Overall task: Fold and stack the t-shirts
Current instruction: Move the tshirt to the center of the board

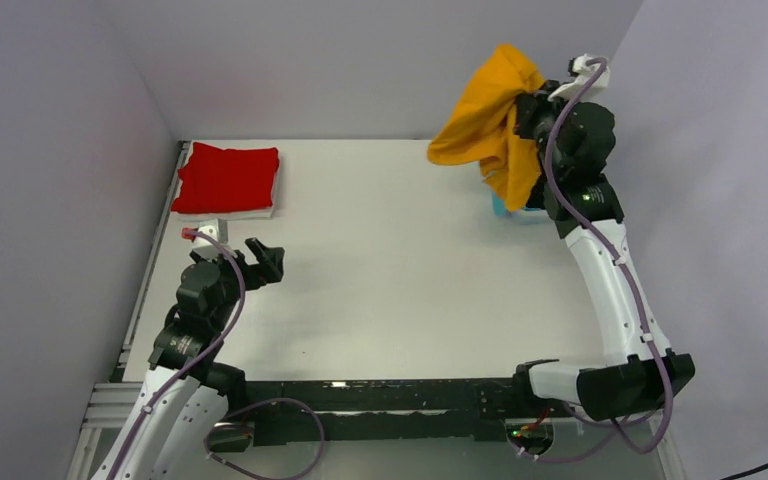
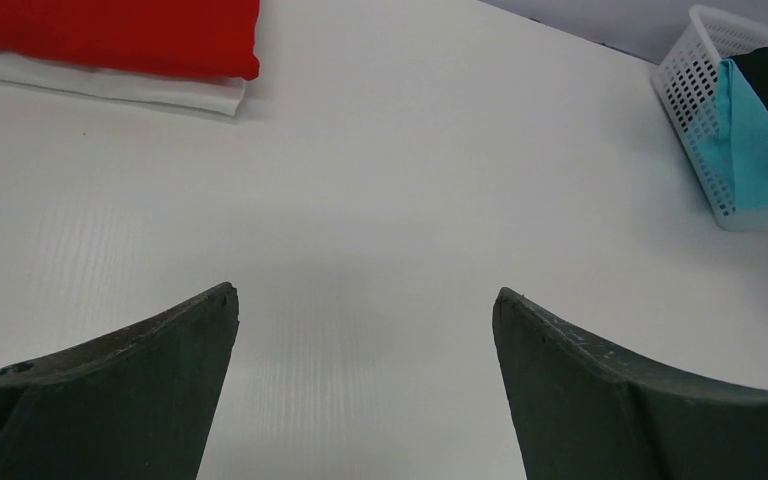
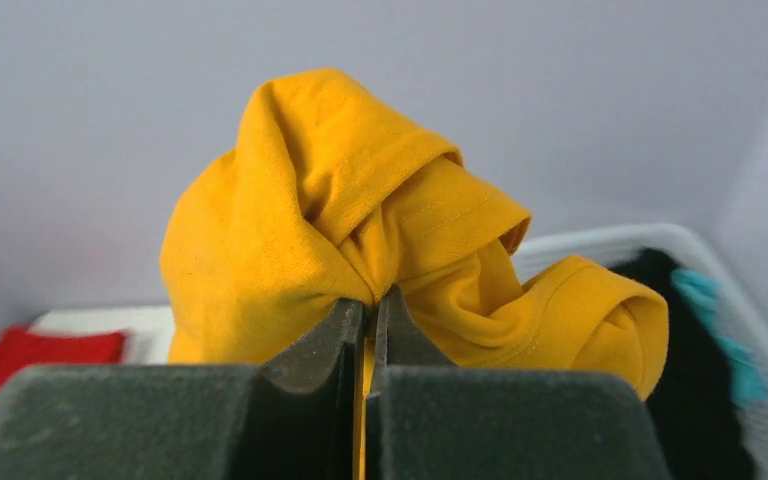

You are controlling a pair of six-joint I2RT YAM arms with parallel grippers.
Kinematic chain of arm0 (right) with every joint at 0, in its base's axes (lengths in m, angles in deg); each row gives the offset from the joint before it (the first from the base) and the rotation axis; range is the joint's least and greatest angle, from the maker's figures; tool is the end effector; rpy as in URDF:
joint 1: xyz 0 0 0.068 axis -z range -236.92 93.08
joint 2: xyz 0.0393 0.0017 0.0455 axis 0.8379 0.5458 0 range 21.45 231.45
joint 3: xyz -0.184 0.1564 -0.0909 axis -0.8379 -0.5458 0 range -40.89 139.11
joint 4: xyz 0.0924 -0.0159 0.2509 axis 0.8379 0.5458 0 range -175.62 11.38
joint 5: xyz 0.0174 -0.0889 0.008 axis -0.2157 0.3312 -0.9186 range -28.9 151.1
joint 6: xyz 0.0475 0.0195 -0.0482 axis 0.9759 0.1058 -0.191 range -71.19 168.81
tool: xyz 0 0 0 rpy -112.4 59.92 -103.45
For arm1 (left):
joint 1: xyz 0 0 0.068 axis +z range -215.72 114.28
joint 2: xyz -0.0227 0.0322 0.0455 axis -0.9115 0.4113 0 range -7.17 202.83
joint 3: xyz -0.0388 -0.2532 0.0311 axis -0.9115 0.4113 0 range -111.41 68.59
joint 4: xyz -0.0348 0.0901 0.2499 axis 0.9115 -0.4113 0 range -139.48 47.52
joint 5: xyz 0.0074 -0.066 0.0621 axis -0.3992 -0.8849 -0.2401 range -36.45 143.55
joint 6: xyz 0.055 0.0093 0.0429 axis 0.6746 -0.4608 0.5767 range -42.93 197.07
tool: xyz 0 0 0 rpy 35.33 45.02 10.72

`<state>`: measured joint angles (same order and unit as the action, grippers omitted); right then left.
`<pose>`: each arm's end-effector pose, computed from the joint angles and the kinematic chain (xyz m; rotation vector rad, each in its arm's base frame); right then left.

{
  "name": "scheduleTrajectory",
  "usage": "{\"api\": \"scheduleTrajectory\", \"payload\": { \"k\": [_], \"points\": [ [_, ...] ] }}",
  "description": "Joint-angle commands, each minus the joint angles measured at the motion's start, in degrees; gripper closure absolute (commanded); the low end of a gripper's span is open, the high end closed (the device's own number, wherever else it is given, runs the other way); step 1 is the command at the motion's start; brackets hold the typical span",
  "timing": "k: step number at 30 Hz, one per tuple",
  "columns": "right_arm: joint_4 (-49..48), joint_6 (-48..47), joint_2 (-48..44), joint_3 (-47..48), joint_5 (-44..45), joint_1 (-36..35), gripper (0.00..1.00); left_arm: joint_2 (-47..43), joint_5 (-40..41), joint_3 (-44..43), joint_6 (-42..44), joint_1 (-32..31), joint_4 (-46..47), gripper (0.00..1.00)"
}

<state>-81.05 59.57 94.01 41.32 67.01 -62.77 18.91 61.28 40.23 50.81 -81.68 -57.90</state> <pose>0.3135 0.0260 0.4638 0.1472 1.4774 0.1582 0.1690 -0.0403 0.2631 -0.2594 1.7978 -0.4041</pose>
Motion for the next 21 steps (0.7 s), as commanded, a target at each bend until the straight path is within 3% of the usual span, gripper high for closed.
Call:
{"api": "scheduleTrajectory", "payload": {
  "k": [1,5,12,21],
  "points": [
    [0.8,3.5,-2.6,4.6,-7.4,-7.7,1.00,-0.3,-2.5,-2.1,-1.0,0.1,0.7,0.01],
    [4.0,6.2,-1.1,6.4,-4.3,-14.3,1.00,-0.6,-3.7,-2.1,-1.3,0.1,0.8,0.00],
    [18.3,9.7,3.2,12.2,-0.6,-24.8,1.00,-1.2,-3.6,-1.9,-1.3,0.1,0.7,0.01],
    [28.9,9.1,14.9,14.6,-8.9,-28.1,1.00,1.5,-4.4,-1.9,-1.9,0.1,1.4,0.01]
  ]
}}
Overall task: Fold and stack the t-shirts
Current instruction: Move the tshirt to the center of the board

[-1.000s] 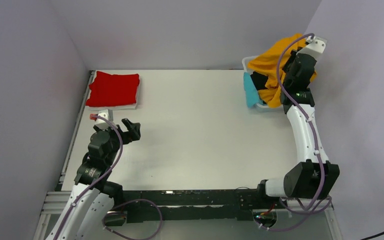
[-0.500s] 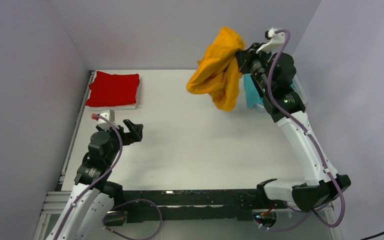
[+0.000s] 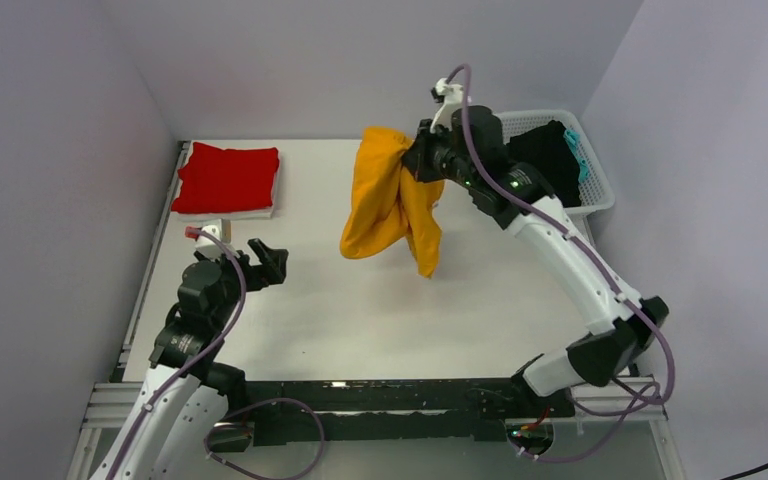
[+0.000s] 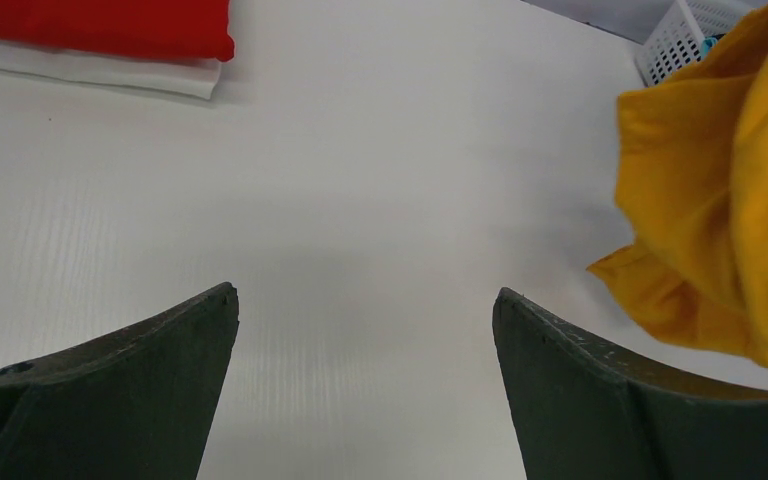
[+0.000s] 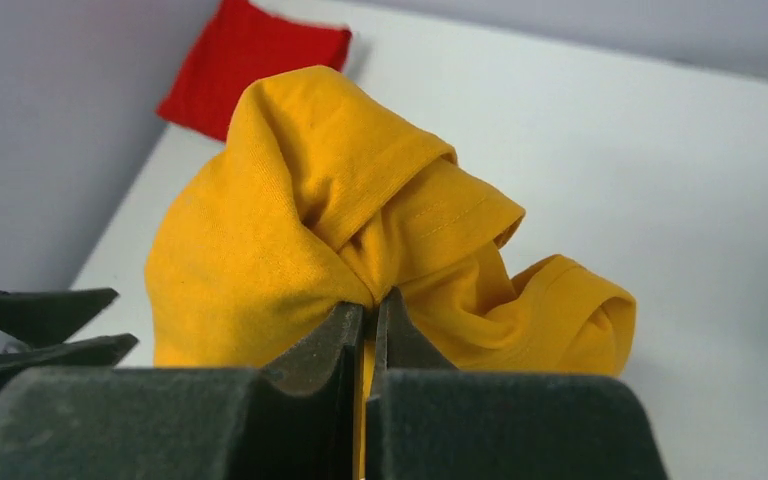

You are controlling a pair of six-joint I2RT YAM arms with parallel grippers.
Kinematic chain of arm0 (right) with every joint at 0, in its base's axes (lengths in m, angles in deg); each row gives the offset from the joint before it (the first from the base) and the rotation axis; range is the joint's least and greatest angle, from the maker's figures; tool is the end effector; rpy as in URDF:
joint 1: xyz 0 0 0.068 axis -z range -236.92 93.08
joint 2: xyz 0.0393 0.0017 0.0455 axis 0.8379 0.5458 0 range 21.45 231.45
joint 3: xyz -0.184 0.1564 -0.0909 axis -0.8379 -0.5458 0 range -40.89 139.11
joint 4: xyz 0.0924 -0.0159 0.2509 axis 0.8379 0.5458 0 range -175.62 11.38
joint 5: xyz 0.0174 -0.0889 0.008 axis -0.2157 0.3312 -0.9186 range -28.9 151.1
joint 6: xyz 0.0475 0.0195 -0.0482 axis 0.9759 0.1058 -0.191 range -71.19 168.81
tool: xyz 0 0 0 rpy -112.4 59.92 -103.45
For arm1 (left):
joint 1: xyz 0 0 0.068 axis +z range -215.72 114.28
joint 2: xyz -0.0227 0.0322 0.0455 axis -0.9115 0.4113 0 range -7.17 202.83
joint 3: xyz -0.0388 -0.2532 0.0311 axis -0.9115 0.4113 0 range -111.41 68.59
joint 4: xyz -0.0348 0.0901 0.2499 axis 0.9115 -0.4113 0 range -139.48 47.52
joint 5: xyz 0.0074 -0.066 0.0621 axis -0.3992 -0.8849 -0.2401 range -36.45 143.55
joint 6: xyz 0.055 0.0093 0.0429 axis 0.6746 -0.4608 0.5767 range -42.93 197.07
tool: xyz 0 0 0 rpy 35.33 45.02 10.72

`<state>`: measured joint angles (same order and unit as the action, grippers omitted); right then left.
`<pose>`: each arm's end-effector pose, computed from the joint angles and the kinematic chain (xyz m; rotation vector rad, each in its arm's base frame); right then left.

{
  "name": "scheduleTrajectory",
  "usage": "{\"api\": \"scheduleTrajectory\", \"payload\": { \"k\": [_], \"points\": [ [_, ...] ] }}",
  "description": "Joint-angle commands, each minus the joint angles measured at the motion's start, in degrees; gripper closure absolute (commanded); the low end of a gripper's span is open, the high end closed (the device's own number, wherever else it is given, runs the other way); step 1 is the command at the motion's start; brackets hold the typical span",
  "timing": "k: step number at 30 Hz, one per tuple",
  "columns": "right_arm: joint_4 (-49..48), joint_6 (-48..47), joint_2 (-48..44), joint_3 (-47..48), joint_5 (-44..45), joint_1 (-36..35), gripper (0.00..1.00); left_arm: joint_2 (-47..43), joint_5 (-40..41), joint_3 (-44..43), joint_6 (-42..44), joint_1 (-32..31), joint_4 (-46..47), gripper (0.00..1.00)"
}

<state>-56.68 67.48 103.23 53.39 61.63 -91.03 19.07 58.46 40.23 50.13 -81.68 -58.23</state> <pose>0.2849 0.1921 0.4355 -0.2493 1.8892 0.6251 0.1688 -0.0431 0.2619 -0.2363 1.8160 -0.4534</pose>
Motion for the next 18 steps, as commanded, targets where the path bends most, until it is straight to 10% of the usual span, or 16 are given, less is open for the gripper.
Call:
{"api": "scheduleTrajectory", "payload": {
  "k": [1,5,8,11,18],
  "points": [
    [5.1,0.8,8.7,2.8,-4.1,0.1,1.00,1.8,-1.8,-1.8,-1.5,0.1,1.8,0.00],
    [6.5,-2.2,23.5,9.2,-3.0,0.3,0.84,3.9,-2.1,-1.9,-3.1,0.1,1.2,0.01],
    [9.0,-6.1,35.3,19.6,1.9,0.3,0.31,6.3,-2.9,-2.0,-4.8,0.0,-0.1,0.01],
    [12.5,-6.9,40.6,25.2,9.3,0.3,0.16,9.4,-7.7,-0.7,-6.5,0.0,2.4,0.01],
    [-11.8,-2.0,13.2,-13.0,14.8,0.3,0.00,22.0,-15.4,1.6,-8.9,-0.4,10.4,0.01]
  ]
}}
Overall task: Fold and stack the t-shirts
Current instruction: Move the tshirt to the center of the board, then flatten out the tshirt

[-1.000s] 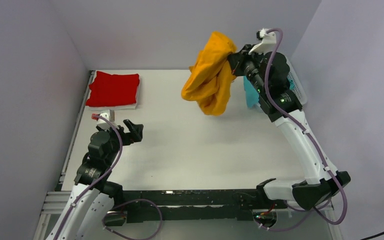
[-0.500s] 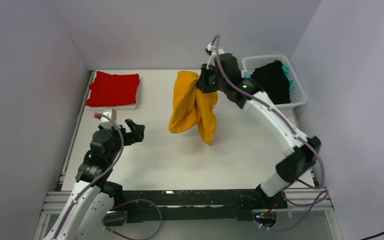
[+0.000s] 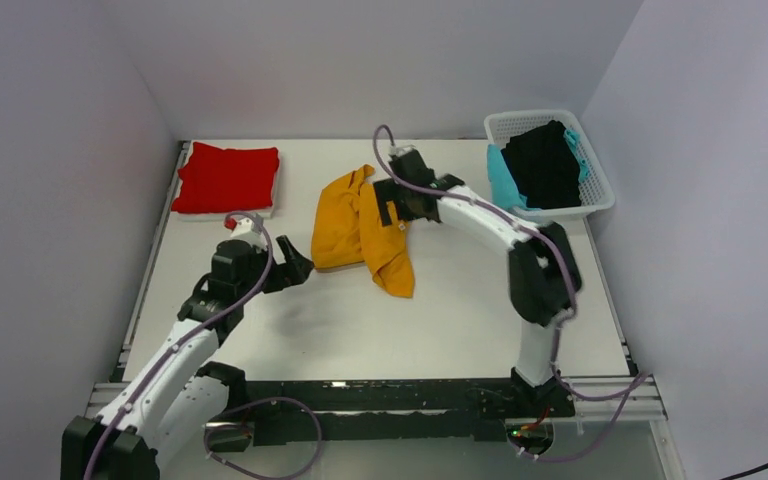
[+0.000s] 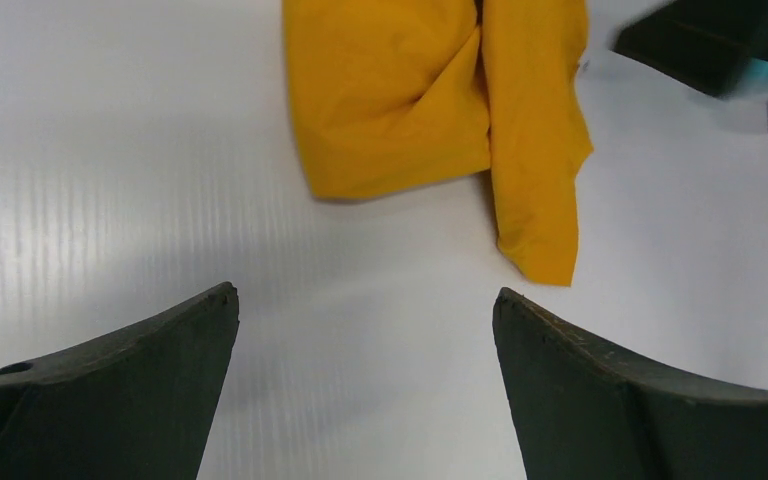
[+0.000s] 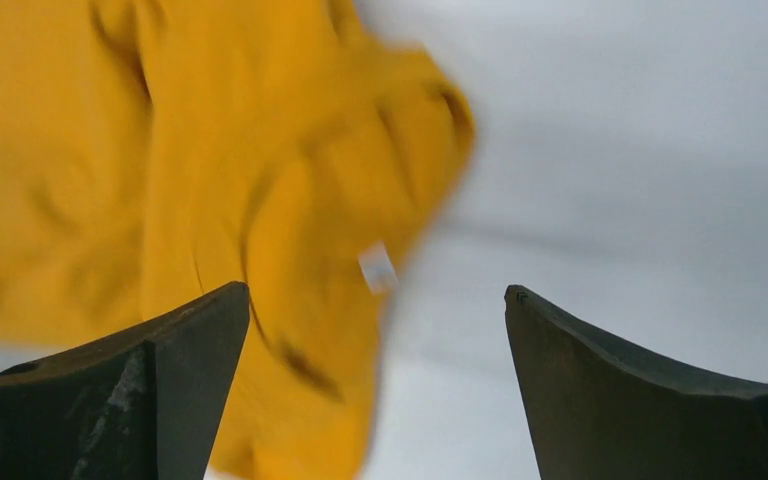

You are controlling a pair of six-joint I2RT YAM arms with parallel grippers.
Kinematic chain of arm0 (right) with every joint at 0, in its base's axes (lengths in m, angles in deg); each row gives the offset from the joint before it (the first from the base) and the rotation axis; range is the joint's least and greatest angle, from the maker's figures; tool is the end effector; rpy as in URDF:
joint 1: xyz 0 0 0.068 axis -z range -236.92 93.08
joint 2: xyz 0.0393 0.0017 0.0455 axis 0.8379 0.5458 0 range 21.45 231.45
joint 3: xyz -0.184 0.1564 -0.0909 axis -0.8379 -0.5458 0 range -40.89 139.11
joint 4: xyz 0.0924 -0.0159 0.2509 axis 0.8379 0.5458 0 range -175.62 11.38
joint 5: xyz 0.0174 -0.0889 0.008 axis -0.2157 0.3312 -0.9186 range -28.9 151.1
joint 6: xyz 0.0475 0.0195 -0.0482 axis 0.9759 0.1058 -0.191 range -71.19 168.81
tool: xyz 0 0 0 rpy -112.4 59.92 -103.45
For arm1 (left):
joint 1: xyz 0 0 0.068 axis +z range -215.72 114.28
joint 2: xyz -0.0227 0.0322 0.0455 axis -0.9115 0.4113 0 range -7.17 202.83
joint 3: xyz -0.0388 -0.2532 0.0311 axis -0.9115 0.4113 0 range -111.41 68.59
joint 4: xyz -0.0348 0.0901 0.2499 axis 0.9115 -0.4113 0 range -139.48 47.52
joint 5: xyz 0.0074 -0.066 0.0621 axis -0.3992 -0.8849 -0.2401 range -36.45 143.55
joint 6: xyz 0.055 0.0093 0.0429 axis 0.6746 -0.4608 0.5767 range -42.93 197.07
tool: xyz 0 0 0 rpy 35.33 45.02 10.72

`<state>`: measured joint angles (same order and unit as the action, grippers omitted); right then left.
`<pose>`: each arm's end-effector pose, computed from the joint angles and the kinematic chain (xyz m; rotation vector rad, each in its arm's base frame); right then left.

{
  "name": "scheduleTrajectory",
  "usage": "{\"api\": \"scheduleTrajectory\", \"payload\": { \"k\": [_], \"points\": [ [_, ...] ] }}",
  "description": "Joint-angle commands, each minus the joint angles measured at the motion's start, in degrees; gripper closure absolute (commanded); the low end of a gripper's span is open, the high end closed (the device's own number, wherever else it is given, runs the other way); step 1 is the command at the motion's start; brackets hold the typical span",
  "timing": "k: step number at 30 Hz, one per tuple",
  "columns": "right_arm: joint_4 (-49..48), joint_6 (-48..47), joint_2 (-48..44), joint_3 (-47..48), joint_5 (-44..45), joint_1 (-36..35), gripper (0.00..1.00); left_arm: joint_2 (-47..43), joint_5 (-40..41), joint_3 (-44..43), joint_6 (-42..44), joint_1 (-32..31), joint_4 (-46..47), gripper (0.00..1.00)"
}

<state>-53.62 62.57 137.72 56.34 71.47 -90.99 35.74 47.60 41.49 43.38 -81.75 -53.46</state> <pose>0.3952 0.2545 0.2095 -0.3538 2.4216 0.1476 0.2038 -0.0648 0.2128 -0.2554 2.0827 -0.6415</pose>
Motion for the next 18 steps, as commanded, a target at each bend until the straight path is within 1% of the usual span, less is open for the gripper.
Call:
{"api": "scheduleTrajectory", "payload": {
  "k": [1,2,3,4,6,8,9,12,14,18],
  "points": [
    [-18.3,4.4,-26.2,-22.4,4.4,0.2,0.00,7.3,-4.2,-0.1,-2.2,-0.4,6.2,0.01],
    [-21.7,6.2,-31.0,-28.6,3.5,0.3,0.00,9.2,-4.1,-0.4,-2.2,-0.5,7.2,0.01],
    [-25.0,7.5,-35.5,-36.4,-0.2,0.5,0.00,11.3,-4.5,-0.9,-2.4,-0.6,8.7,0.01],
    [-28.1,8.5,-39.7,-41.3,-4.0,0.6,0.00,13.4,-4.9,-1.3,-2.7,-0.5,10.1,0.01],
    [-31.2,11.1,-45.6,-47.9,-10.4,0.7,0.00,17.3,-6.8,-2.2,-3.0,-0.5,13.9,0.01],
    [-31.7,14.5,-49.0,-51.4,-15.5,0.7,0.00,22.0,-8.1,-3.2,-3.8,-0.7,17.0,0.01],
    [-33.5,16.0,-49.6,-53.2,-18.1,0.5,0.01,24.2,-8.5,-3.9,-4.0,-0.6,18.0,0.00],
    [-37.2,19.1,-49.0,-56.5,-21.7,-0.9,0.05,30.8,-8.9,-6.5,-4.4,-0.6,18.7,0.01],
    [-38.2,19.8,-46.3,-56.7,-20.6,-3.3,0.06,34.4,-9.1,-7.6,-4.7,-0.7,19.3,0.04],
    [-36.7,18.8,-37.2,-52.7,-17.8,-7.6,0.13,40.3,-8.2,-9.7,-4.9,-0.6,21.0,0.11]
  ]
}}
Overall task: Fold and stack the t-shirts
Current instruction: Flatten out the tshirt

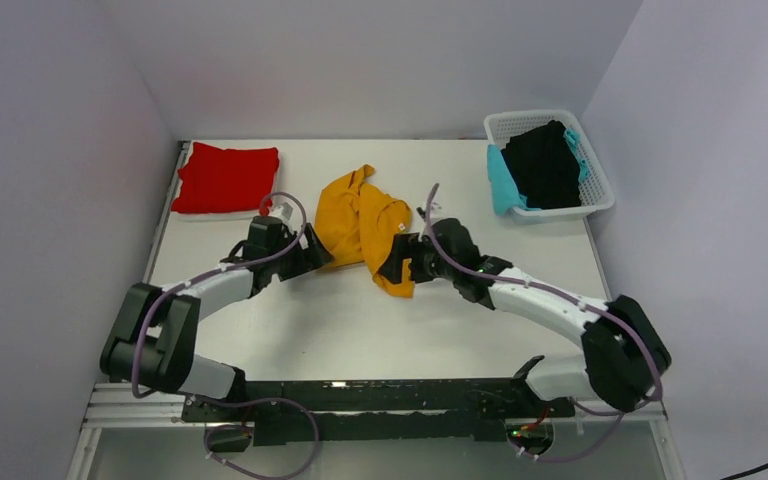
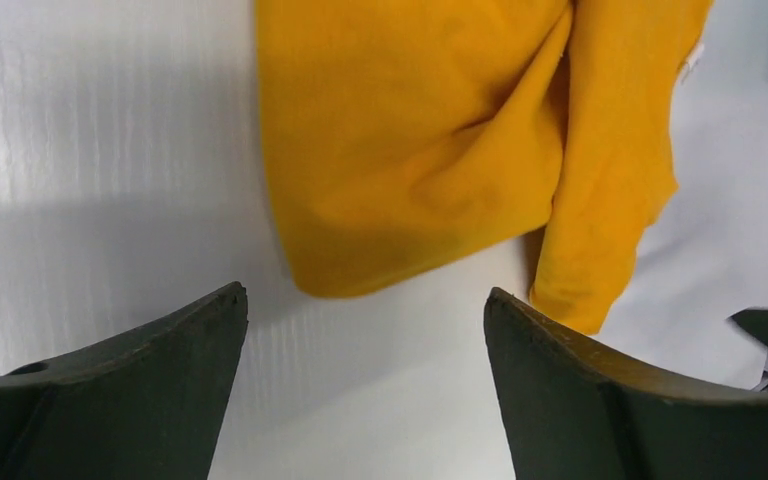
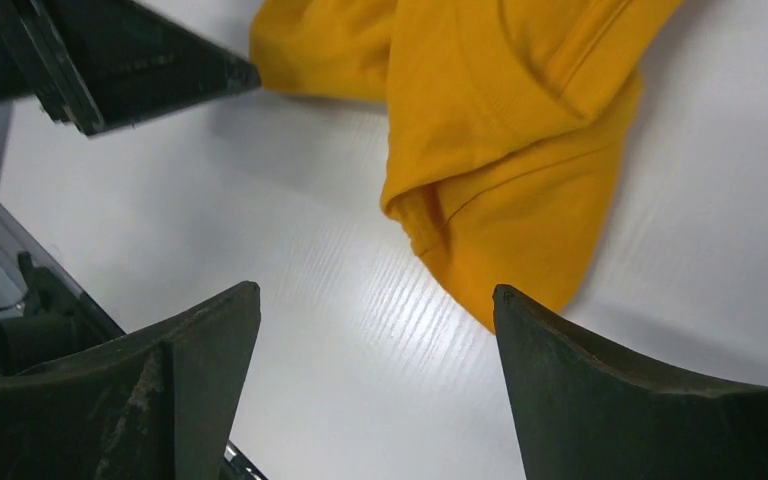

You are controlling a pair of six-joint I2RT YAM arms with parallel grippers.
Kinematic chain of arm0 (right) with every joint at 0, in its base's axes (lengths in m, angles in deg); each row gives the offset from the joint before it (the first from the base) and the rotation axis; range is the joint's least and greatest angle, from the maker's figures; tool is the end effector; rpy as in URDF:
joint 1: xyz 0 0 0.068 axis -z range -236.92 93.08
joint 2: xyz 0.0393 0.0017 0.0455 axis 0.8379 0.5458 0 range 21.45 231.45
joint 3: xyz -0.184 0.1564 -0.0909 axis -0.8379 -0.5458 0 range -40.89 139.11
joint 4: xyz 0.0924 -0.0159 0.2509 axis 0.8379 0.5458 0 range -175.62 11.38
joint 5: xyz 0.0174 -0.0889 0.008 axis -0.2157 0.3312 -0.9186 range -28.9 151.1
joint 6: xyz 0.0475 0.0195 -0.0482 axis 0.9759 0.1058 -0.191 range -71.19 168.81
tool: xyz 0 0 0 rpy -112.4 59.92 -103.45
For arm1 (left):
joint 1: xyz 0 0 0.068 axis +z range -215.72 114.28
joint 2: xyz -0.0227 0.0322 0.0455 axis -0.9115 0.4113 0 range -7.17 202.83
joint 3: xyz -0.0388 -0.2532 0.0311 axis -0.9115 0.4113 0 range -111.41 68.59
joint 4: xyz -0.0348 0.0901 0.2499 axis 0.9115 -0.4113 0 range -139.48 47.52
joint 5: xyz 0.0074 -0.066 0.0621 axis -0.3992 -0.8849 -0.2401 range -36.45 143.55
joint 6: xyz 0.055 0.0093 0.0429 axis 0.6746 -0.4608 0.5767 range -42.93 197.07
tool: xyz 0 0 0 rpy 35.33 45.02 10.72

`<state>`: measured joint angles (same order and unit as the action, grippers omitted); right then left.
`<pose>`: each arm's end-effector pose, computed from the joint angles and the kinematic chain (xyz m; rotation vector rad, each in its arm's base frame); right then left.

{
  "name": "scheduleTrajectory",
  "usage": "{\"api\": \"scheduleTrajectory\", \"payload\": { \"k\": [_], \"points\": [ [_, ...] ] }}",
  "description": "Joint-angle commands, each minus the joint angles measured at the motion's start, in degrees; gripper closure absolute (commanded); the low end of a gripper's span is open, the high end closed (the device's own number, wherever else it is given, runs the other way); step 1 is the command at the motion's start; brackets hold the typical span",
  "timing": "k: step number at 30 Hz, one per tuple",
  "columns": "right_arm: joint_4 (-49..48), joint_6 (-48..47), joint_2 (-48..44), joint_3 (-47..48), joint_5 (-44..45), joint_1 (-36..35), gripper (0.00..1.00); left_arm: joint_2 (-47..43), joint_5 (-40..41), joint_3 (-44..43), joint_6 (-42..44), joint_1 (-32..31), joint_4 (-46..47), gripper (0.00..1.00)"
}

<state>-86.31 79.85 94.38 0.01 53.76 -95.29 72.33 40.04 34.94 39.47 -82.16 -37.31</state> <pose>0.2342 0.1946 0.2004 -0.2228 2.2225 0.8316 0.2761 -0.0955 0.1344 -0.3084 2.3550 -0.7449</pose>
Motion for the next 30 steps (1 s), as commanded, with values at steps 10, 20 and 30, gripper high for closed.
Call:
{"api": "scheduleTrajectory", "payload": {
  "k": [10,20,30],
  "points": [
    [-8.0,2.3,24.0,12.7,6.6,-8.2,0.31,14.0,0.0,-8.2,-0.5,-0.2,5.5,0.47],
    [-7.6,7.5,27.7,14.9,21.8,-8.1,0.71,17.3,2.1,-12.8,2.3,-0.2,3.4,1.00],
    [-9.1,3.4,7.0,4.6,27.4,-3.4,1.00,0.8,10.0,-7.5,4.6,-0.2,0.3,1.00]
  ]
}}
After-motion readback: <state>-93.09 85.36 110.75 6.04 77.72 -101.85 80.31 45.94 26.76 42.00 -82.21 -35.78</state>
